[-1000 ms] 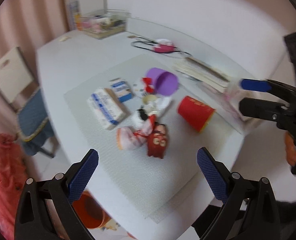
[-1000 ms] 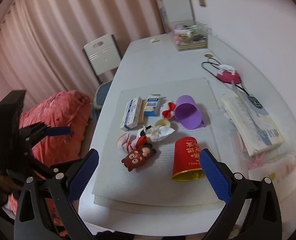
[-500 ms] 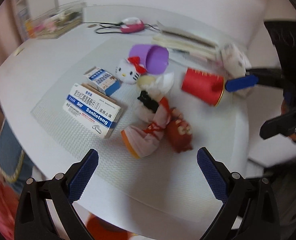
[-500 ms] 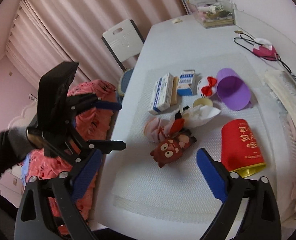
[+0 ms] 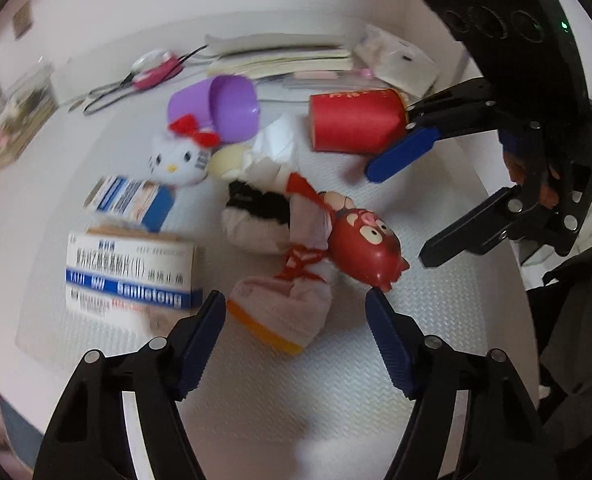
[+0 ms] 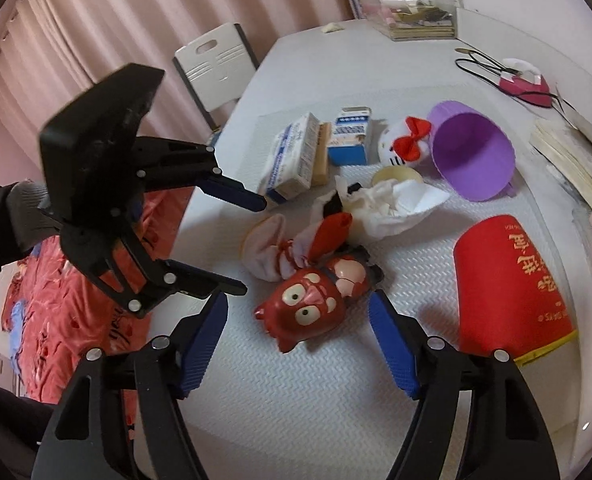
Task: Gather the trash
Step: 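Reach the left tool to the red plush toy and close on it, then carry the red plush toy in the left tool over the orange bin, then open the left tool to drop the plush toy into the bin, then move the left tool back to the desk toward the white tissue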
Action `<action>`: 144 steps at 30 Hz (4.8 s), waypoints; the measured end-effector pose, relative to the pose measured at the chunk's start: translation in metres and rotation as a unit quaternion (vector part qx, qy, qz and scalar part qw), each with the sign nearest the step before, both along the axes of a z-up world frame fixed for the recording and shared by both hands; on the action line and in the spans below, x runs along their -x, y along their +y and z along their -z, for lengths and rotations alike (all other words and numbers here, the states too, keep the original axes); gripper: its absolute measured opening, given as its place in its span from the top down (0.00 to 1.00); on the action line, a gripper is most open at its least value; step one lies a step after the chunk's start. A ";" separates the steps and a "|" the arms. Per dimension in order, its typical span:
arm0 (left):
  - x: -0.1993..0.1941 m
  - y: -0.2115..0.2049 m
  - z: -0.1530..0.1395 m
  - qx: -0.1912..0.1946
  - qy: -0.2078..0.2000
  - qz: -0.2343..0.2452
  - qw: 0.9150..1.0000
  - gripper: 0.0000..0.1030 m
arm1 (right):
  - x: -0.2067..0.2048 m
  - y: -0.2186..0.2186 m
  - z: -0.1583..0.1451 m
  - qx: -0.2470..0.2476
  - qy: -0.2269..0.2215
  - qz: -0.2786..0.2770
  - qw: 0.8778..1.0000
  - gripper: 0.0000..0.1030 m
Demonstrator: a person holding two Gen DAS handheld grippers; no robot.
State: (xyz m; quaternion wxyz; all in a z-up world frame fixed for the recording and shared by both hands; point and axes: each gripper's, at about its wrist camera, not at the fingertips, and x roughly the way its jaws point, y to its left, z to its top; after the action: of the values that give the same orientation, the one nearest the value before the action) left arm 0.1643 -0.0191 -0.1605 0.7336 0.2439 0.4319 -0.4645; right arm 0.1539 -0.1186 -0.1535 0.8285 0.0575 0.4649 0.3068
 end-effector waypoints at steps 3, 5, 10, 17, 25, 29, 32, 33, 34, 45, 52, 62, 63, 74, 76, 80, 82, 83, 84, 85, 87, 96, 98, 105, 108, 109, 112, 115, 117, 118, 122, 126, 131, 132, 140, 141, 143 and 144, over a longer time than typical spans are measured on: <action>-0.002 -0.003 0.009 -0.006 -0.005 0.025 1.000 0.30 | -0.001 0.004 0.005 0.011 -0.006 0.013 1.000 0.30; -0.004 -0.005 0.012 -0.001 -0.008 0.036 0.999 0.35 | -0.002 0.006 0.010 0.011 -0.004 0.019 1.000 0.30; -0.006 -0.007 0.017 0.008 -0.009 0.054 0.998 0.45 | -0.001 0.009 0.020 0.021 -0.008 0.030 0.999 0.41; -0.002 -0.005 0.019 0.021 -0.012 0.048 0.999 0.49 | 0.001 0.009 0.033 0.015 0.004 0.016 1.000 0.45; 0.004 -0.001 0.011 0.021 0.009 0.022 0.999 0.66 | 0.005 0.002 0.030 0.003 0.005 0.009 1.000 0.58; 0.016 0.004 0.000 0.031 0.022 0.002 0.999 0.66 | 0.014 -0.005 0.022 0.000 0.015 -0.012 1.000 0.58; 0.026 0.006 -0.011 0.034 0.022 -0.012 0.999 0.66 | 0.021 -0.007 0.012 0.003 0.015 -0.035 0.999 0.58; 0.030 0.007 -0.014 0.035 0.023 -0.017 0.999 0.66 | 0.022 -0.007 0.008 0.003 0.014 -0.043 0.999 0.58; 0.035 0.006 -0.020 0.036 0.022 -0.024 0.999 0.66 | 0.023 -0.008 0.004 0.002 0.012 -0.050 0.999 0.58; 0.085 0.046 -0.064 0.042 -0.001 -0.129 0.991 0.66 | 0.028 0.025 -0.042 -0.003 -0.014 -0.184 0.983 0.58; 0.133 0.107 -0.076 0.031 -0.008 -0.243 0.970 0.66 | 0.037 0.104 -0.055 -0.008 -0.027 -0.305 0.952 0.58; 0.199 0.198 -0.066 0.025 0.001 -0.390 0.920 0.66 | 0.066 0.236 -0.049 -0.014 -0.025 -0.439 0.898 0.58; 0.204 0.206 -0.064 0.025 0.003 -0.398 0.917 0.66 | 0.069 0.255 -0.045 -0.014 -0.022 -0.451 0.892 0.58; 0.218 0.288 0.029 0.049 0.058 -0.468 0.880 0.66 | 0.093 0.386 0.056 0.044 0.044 -0.480 0.875 0.58; 0.217 0.299 0.051 0.056 0.070 -0.474 0.876 0.66 | 0.097 0.400 0.083 0.064 0.057 -0.477 0.875 0.58; 0.212 0.311 0.090 0.063 0.092 -0.478 0.871 0.66 | 0.103 0.421 0.126 0.093 0.074 -0.480 0.869 0.58; 0.205 0.313 0.107 0.066 0.101 -0.478 0.870 0.66 | 0.104 0.429 0.142 0.105 0.076 -0.479 0.868 0.58; 0.203 0.315 0.113 0.067 0.103 -0.479 0.869 0.66 | 0.102 0.430 0.148 0.108 0.079 -0.478 0.868 0.58; 0.204 0.318 0.119 0.070 0.106 -0.479 0.868 0.66 | 0.101 0.433 0.155 0.111 0.081 -0.477 0.868 0.57; 0.201 0.319 0.125 0.072 0.109 -0.480 0.868 0.65 | 0.099 0.436 0.161 0.115 0.081 -0.476 0.868 0.57; 0.199 0.323 0.134 0.070 0.109 -0.478 0.868 0.65 | 0.096 0.439 0.171 0.120 0.082 -0.474 0.869 0.57; 0.208 0.326 0.145 0.066 0.099 -0.492 0.862 0.45 | 0.086 0.443 0.195 0.142 0.089 -0.450 0.877 0.48; 0.210 0.327 0.145 0.070 0.101 -0.491 0.862 0.45 | 0.085 0.443 0.194 0.141 0.089 -0.449 0.878 0.48; 0.211 0.327 0.137 0.063 0.100 -0.489 0.864 0.45 | 0.085 0.439 0.179 0.135 0.087 -0.448 0.880 0.47; 0.209 0.328 0.130 0.060 0.097 -0.491 0.864 0.45 | 0.084 0.433 0.165 0.130 0.084 -0.447 0.881 0.47; 0.210 0.328 0.124 0.061 0.097 -0.492 0.863 0.45 | 0.084 0.431 0.161 0.128 0.083 -0.446 0.882 0.47; 0.212 0.326 0.110 0.058 0.091 -0.490 0.865 0.45 | 0.083 0.423 0.143 0.122 0.082 -0.445 0.883 0.47; 0.211 0.321 0.092 0.054 0.081 -0.486 0.868 0.45 | 0.083 0.411 0.120 0.105 0.079 -0.440 0.888 0.47; 0.211 0.316 0.078 0.051 0.075 -0.485 0.870 0.45 | 0.082 0.401 0.102 0.093 0.075 -0.437 0.891 0.47; 0.210 0.315 0.073 0.051 0.073 -0.483 0.871 0.45 | 0.081 0.395 0.093 0.087 0.073 -0.435 0.893 0.47; 0.208 0.298 0.043 0.042 0.056 -0.471 0.879 0.35 | 0.078 0.370 0.054 0.057 0.071 -0.424 0.901 0.47; 0.201 0.279 0.012 0.045 0.037 -0.451 0.890 0.32 | 0.076 0.333 0.011 0.033 0.055 -0.413 0.908 0.47; 0.184 0.251 -0.025 0.036 0.008 -0.423 0.906 0.22 | 0.075 0.286 -0.032 0.016 0.029 -0.394 0.919 0.47; 0.182 0.246 -0.030 0.038 0.003 -0.417 0.908 0.22 | 0.075 0.277 -0.039 0.013 0.026 -0.389 0.921 0.47; 0.148 0.200 -0.070 0.045 -0.028 -0.370 0.928 0.22 | 0.052 0.203 -0.076 -0.006 0.009 -0.331 0.944 0.47; 0.147 0.194 -0.073 0.044 -0.031 -0.364 0.930 0.22 | 0.048 0.190 -0.080 -0.008 0.007 -0.321 0.947 0.47; 0.141 0.179 -0.080 0.043 -0.036 -0.348 0.936 0.22 | 0.042 0.175 -0.085 -0.009 0.004 -0.308 0.951 0.47; 0.138 0.174 -0.083 0.042 -0.039 -0.342 0.938 0.22 | 0.038 0.163 -0.088 -0.010 0.002 -0.298 0.954 0.47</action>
State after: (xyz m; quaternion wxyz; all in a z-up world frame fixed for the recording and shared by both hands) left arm 0.0261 0.1545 -0.0775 0.8738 0.0681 0.4405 -0.1942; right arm 0.1156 0.0445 -0.0654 0.6976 -0.0746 0.4595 0.5447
